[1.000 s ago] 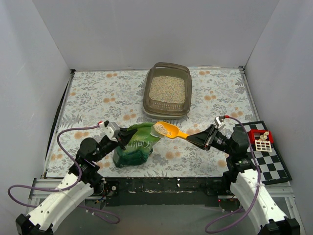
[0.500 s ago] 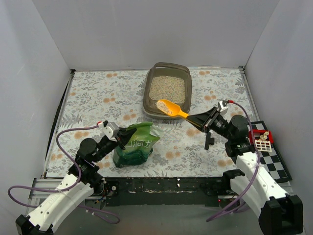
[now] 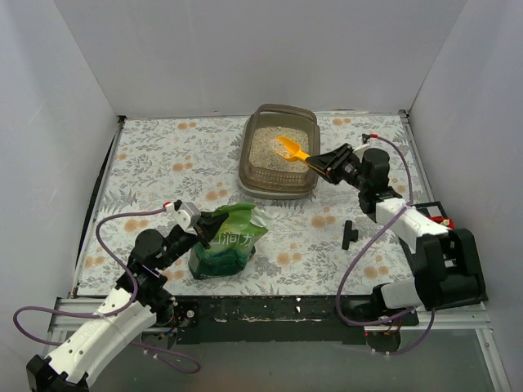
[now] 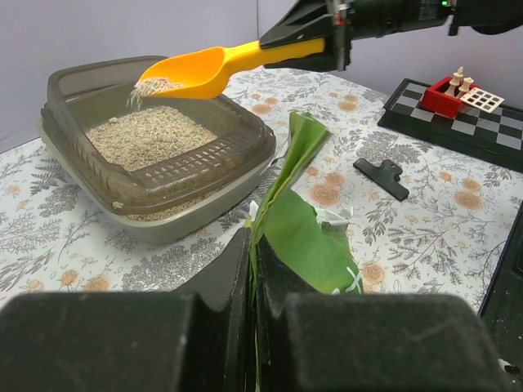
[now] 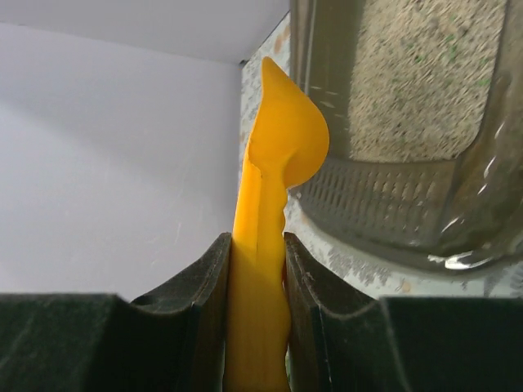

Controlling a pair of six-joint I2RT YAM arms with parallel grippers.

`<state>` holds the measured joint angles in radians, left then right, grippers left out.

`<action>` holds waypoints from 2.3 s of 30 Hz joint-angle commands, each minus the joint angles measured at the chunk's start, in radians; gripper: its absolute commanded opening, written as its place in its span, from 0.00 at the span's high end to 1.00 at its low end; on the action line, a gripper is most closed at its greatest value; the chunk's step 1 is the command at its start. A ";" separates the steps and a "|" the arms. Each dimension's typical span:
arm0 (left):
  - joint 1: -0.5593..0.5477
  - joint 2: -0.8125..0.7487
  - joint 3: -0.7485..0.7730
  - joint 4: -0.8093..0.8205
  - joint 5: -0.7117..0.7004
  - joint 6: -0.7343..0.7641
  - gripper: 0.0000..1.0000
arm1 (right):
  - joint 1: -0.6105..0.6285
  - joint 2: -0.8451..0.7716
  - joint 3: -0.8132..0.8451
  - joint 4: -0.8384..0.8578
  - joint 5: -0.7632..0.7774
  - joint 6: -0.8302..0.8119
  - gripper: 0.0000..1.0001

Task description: Fill the litter box with clean litter

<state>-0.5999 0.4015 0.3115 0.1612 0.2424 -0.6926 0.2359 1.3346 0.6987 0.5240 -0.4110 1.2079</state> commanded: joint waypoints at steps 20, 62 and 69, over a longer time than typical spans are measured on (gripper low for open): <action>-0.005 0.040 -0.008 0.052 -0.040 0.018 1.00 | 0.242 0.422 0.862 -0.844 0.641 -1.129 0.99; -0.008 0.120 0.156 -0.129 0.598 0.068 1.00 | 0.416 -0.301 0.656 -1.561 -0.075 -1.104 0.99; -0.008 0.115 0.132 -0.141 0.649 0.077 1.00 | 0.416 -0.233 0.665 -1.498 -0.098 -1.087 0.99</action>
<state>-0.5995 0.5209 0.4198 0.0254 0.8036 -0.6220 0.6502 1.0622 1.3571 -1.0603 -0.4583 0.1032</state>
